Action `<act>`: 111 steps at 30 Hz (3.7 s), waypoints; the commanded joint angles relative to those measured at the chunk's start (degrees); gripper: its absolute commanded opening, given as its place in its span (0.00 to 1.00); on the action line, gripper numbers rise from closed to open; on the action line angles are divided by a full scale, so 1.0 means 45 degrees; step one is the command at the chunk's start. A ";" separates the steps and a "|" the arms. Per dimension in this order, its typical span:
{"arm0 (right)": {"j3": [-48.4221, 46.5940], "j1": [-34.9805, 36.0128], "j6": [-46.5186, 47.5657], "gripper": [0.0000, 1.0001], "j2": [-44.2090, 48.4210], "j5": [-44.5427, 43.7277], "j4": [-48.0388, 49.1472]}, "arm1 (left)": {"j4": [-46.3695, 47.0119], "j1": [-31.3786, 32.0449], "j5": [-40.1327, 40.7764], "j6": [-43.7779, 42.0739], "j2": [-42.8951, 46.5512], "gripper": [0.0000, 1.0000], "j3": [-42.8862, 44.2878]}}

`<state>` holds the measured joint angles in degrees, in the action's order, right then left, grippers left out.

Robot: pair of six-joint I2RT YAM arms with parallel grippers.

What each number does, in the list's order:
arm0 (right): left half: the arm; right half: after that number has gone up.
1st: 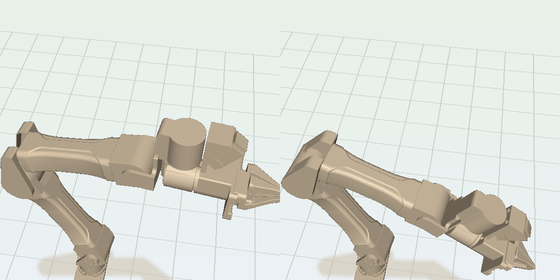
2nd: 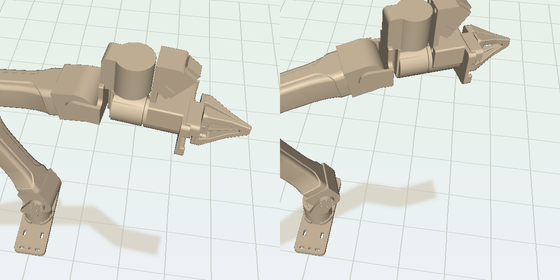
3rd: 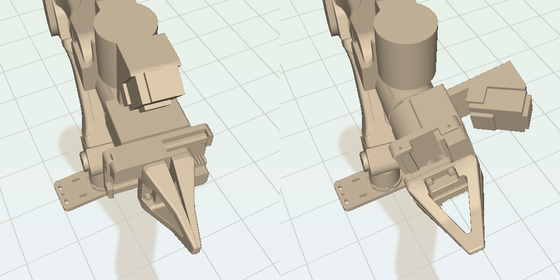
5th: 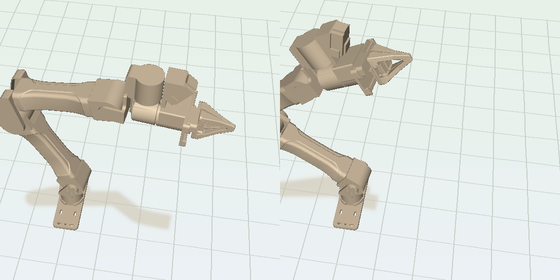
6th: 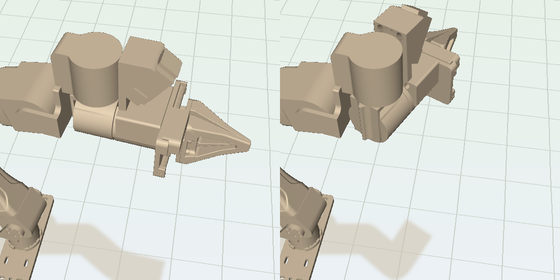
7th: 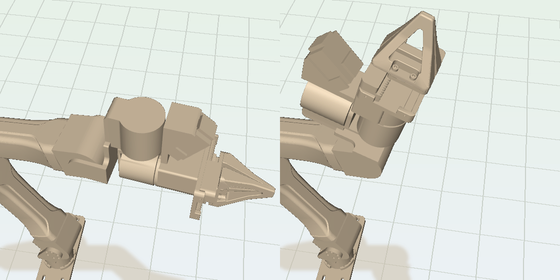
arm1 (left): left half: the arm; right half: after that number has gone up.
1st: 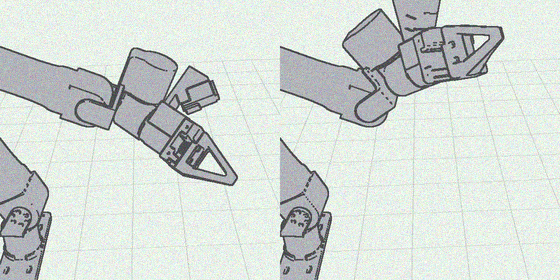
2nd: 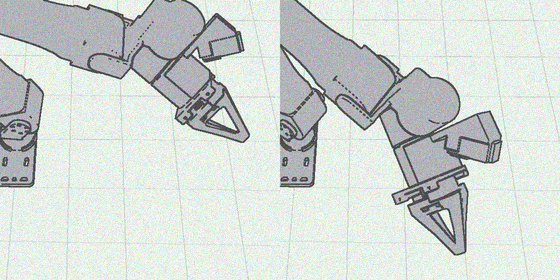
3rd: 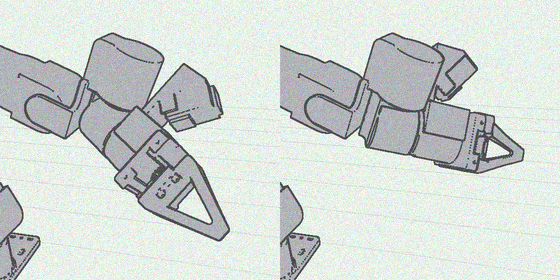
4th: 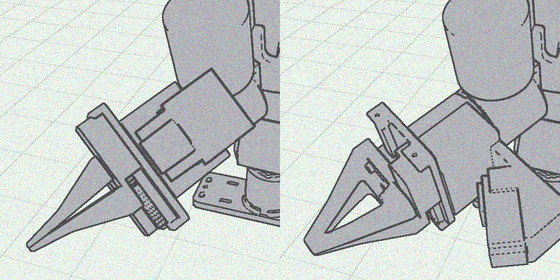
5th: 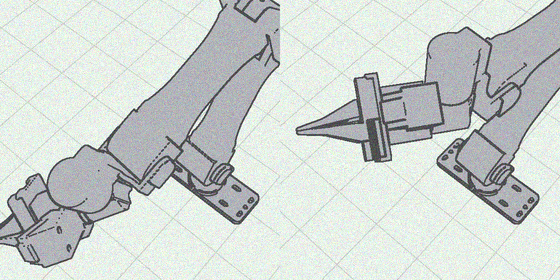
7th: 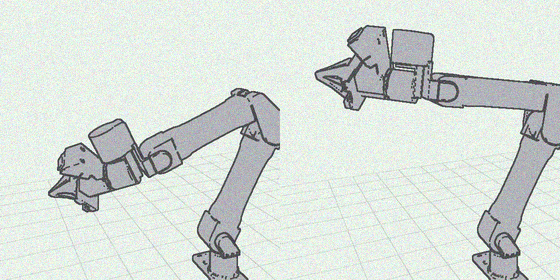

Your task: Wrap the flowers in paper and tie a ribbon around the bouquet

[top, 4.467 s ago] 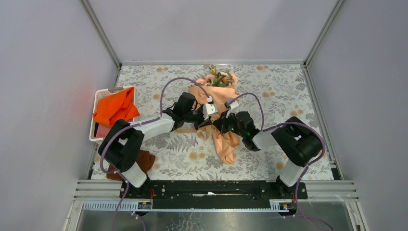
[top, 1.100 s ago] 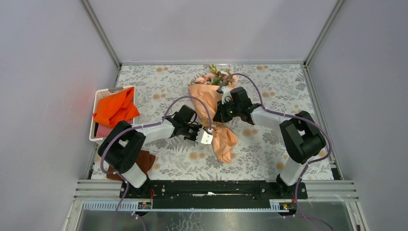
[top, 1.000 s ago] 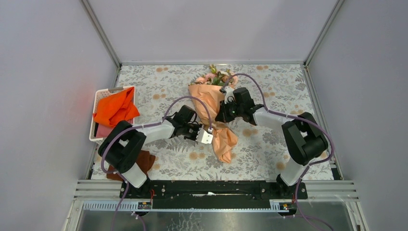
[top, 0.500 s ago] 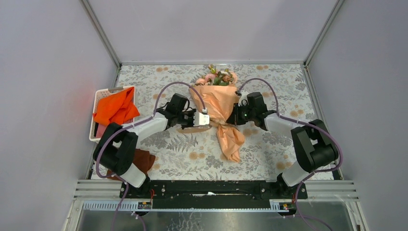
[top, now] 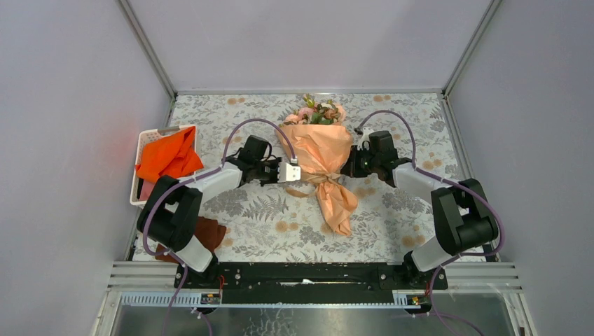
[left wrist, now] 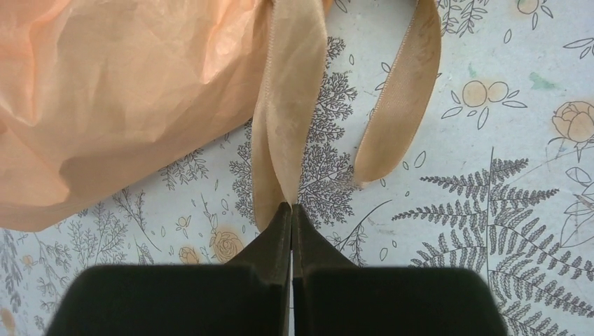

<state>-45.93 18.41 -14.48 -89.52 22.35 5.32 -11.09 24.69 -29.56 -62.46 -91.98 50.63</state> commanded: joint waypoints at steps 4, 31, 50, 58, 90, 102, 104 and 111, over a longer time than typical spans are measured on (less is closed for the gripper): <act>-0.0714 -0.0049 0.0549 0.00 0.0907 -0.2246 -0.0601 | 0.1645 -0.0075 0.0562 -0.0888 -0.0298 0.00 -0.0659; 0.1458 -0.1713 -0.1440 0.00 0.0306 -0.2345 -0.1319 | 0.1951 -0.1136 0.1517 -0.2814 -0.0448 0.00 -0.1722; 0.2532 -0.1681 -0.3757 0.83 0.0803 0.3800 0.4625 | 0.1578 -0.1175 0.0471 -0.2932 0.0083 0.00 -0.1771; 0.2455 -0.1348 -0.5591 0.78 -0.1092 0.4213 0.6543 | 0.1621 -0.1036 0.0467 -0.2903 0.0131 0.00 -0.1786; 0.2417 -0.1670 -0.2999 0.00 0.0163 -0.0394 0.0764 | 0.3257 -0.1938 0.1947 -0.5051 -0.0823 0.00 -0.2339; 0.2286 -0.1827 -0.2828 0.00 -0.0212 -0.0705 0.0219 | 0.3029 -0.1985 0.1738 -0.5125 -0.0709 0.00 -0.2395; 0.2341 -0.1963 -0.2855 0.00 -0.0201 -0.0675 0.0204 | 0.3042 -0.2023 0.1749 -0.5141 -0.0712 0.00 -0.2405; 0.2502 -0.2017 -0.2837 0.00 -0.0476 -0.0512 0.0276 | 0.3039 -0.2049 0.1685 -0.5183 -0.0758 0.00 -0.2472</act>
<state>-34.87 10.68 -29.17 -90.54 23.51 9.47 2.28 17.19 -24.43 -84.79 -94.72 40.66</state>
